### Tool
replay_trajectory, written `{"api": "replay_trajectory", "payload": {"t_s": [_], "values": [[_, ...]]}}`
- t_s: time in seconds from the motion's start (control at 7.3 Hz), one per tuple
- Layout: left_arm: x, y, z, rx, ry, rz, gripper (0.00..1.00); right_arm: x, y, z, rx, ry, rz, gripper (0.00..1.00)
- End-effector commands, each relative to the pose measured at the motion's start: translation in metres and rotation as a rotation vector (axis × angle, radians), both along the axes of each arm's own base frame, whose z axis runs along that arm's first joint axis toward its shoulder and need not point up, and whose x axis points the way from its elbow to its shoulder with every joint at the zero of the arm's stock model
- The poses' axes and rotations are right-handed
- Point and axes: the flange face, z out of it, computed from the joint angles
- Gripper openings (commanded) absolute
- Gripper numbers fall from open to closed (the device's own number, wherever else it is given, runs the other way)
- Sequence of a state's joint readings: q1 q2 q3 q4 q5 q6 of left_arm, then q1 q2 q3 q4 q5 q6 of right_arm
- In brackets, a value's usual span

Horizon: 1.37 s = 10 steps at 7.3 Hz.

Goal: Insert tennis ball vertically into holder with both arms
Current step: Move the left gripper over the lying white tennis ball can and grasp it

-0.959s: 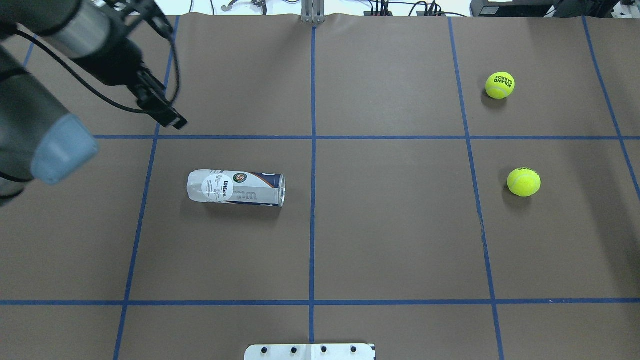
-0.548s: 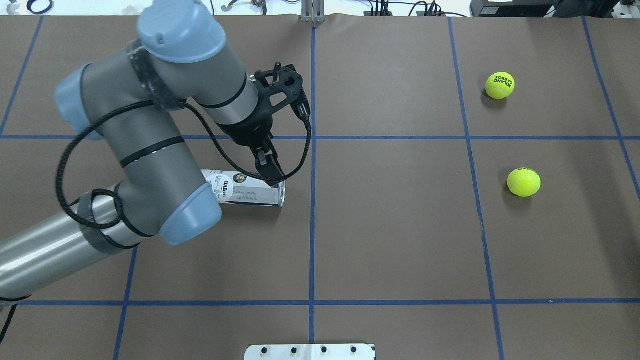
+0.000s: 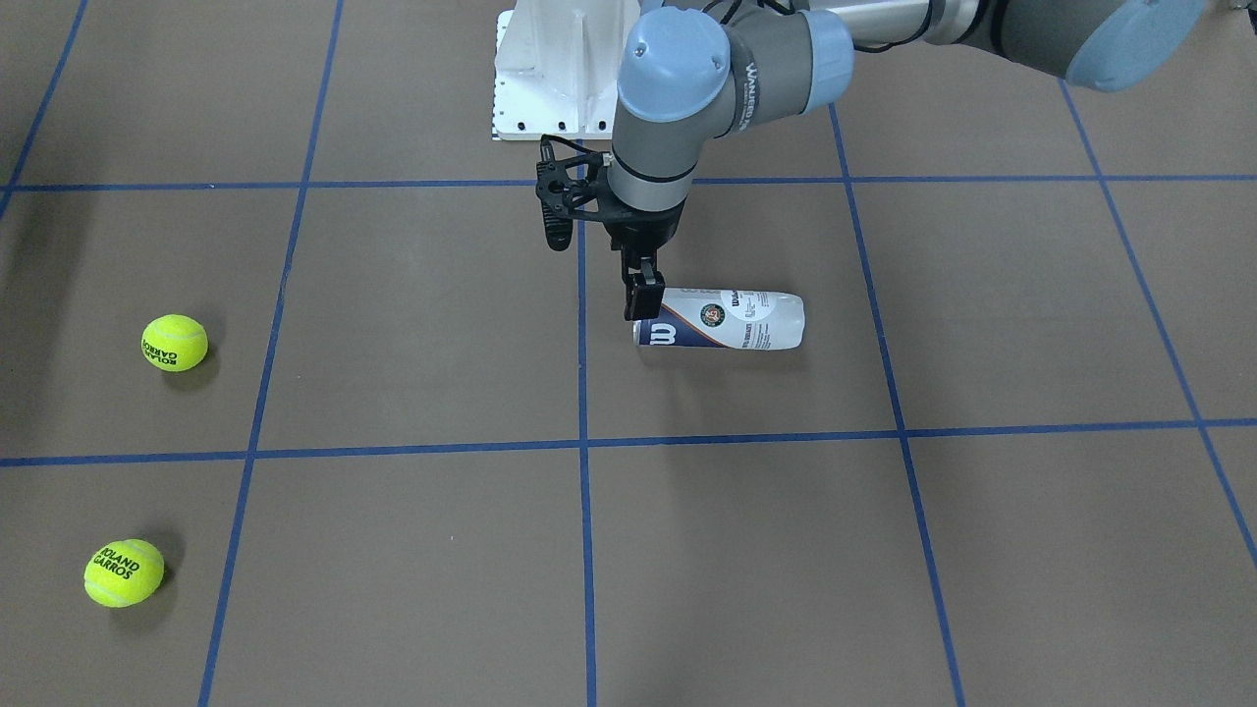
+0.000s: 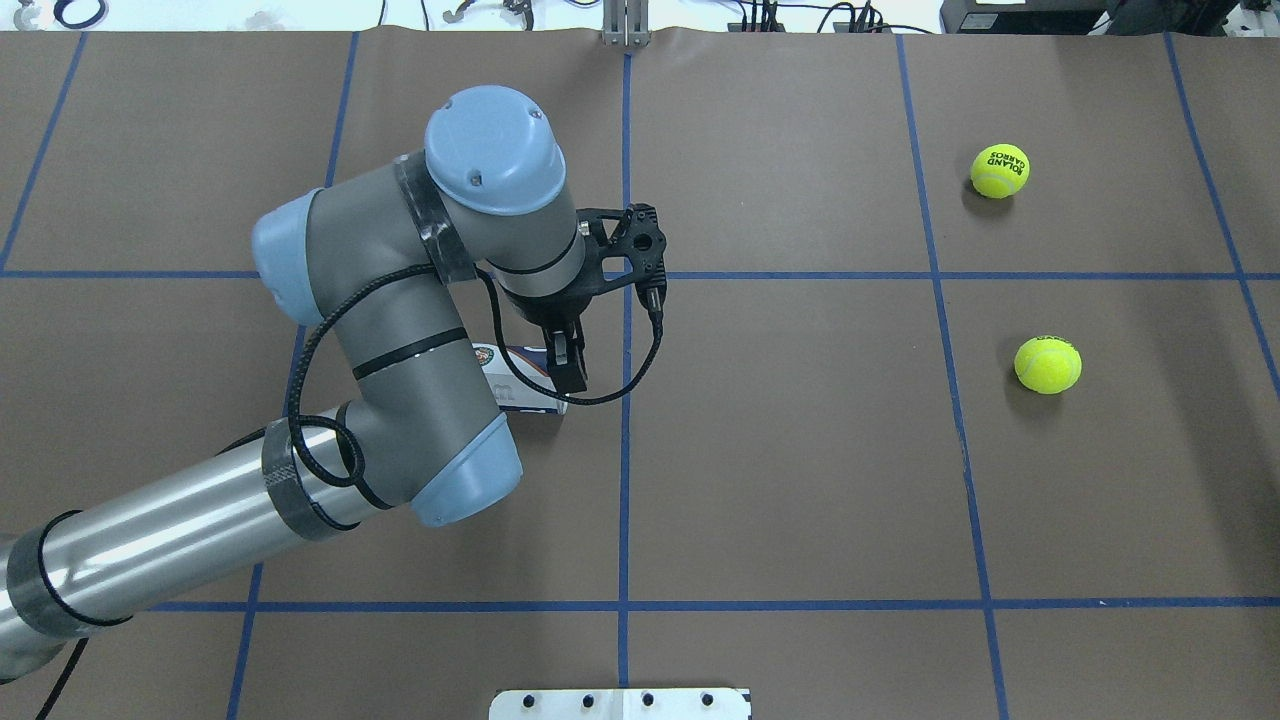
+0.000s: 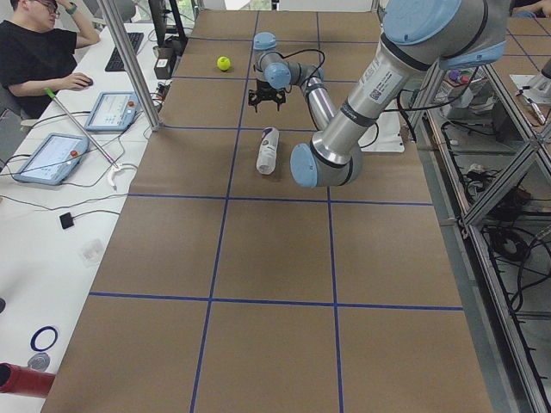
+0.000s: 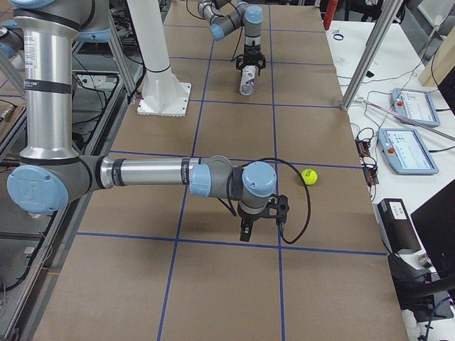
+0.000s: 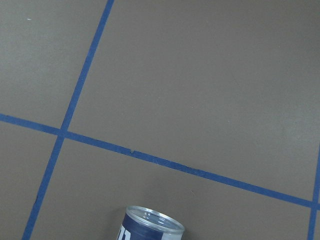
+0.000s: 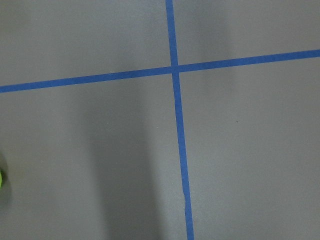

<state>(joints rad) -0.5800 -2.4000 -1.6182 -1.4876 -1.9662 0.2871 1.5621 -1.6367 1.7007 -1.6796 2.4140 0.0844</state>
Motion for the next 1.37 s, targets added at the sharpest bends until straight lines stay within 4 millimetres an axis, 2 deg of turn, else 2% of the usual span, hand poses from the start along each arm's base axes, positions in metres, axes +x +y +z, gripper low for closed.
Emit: {"api": "replay_trajectory", "payload": {"t_s": [0.0, 0.27, 0.55, 1.23], "values": [[0.024, 0.017, 0.016, 0.008, -0.040, 0.025, 0.99, 0.000, 0.000, 0.000, 0.000, -0.002, 0.000, 0.99], [0.028, 0.018, 0.017, 0.011, -0.046, 0.030, 0.99, -0.002, 0.001, 0.000, -0.004, -0.025, 0.001, 0.99], [0.027, 0.009, 0.023, 0.091, -0.089, 0.008, 0.99, -0.002, 0.000, -0.001, -0.001, -0.025, 0.001, 0.99], [0.048, 0.021, 0.038, 0.073, -0.114, 0.034, 0.99, -0.002, 0.000, -0.006, 0.005, -0.043, 0.003, 0.99]]}}
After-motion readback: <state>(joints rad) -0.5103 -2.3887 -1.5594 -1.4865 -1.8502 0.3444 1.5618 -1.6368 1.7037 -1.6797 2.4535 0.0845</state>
